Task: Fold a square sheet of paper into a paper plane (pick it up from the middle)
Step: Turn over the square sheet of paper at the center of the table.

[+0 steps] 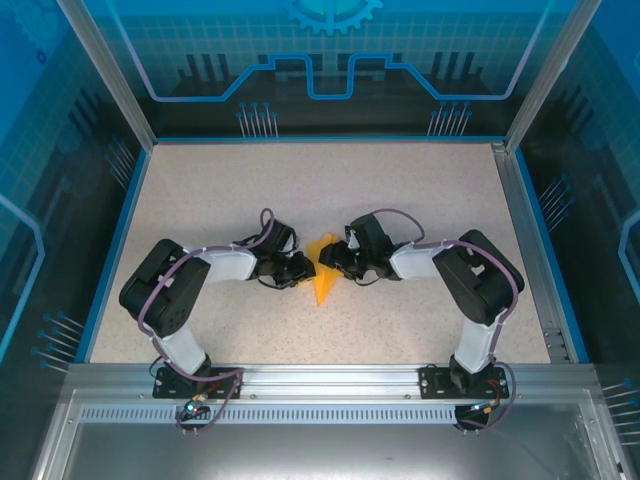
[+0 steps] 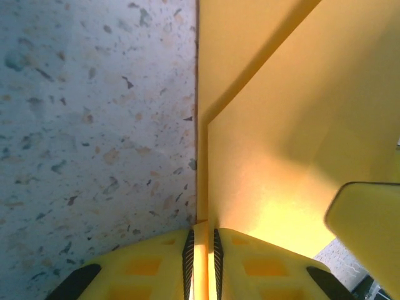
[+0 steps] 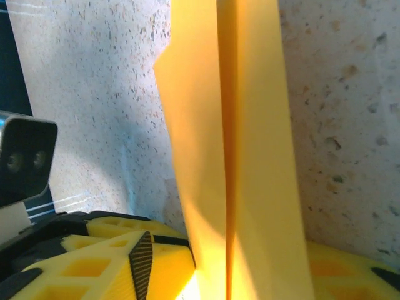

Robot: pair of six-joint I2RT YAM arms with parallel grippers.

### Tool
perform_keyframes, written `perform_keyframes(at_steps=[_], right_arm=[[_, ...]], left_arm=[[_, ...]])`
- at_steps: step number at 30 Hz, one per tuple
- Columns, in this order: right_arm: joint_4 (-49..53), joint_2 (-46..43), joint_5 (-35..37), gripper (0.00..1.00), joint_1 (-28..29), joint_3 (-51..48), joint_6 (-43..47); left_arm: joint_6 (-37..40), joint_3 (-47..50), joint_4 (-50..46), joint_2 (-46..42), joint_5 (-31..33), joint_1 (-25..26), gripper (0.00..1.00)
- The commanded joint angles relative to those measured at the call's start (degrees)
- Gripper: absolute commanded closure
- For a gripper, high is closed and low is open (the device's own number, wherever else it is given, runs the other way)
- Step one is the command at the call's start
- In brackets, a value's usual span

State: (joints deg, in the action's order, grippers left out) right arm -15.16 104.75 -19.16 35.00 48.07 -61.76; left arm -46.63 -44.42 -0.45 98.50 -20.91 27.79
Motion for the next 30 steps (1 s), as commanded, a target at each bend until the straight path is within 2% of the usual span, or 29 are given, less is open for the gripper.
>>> perform_keyframes(at_steps=[1, 9, 14, 22, 30], right_arm=[[0.0, 0.0, -0.1, 0.56, 1.7, 0.1, -0.2], [4.6, 2.8, -0.7, 0.75, 2.4, 5.2, 4.2], [10.6, 1.4, -0.1, 0.95, 2.4, 7.4, 9.2], [28.2, -9.5, 7.2, 0.97, 2.4, 10.2, 18.0], [53.4, -20.3, 22.4, 0.95, 3.8, 16.0, 26.7]], left_arm=[[-1.1, 1.3, 2.6, -0.1, -1.6, 0.1, 0.80], [-0.4, 2.0, 1.8, -2.9, -1.3, 0.1, 0.79], [1.6, 4.0, -1.5, -9.8, 2.4, 0.0, 0.76], [5.7, 5.1, -12.5, -23.6, 11.5, -0.2, 0.71], [6.1, 7.3, -15.6, -30.8, 14.8, -0.4, 0.68]])
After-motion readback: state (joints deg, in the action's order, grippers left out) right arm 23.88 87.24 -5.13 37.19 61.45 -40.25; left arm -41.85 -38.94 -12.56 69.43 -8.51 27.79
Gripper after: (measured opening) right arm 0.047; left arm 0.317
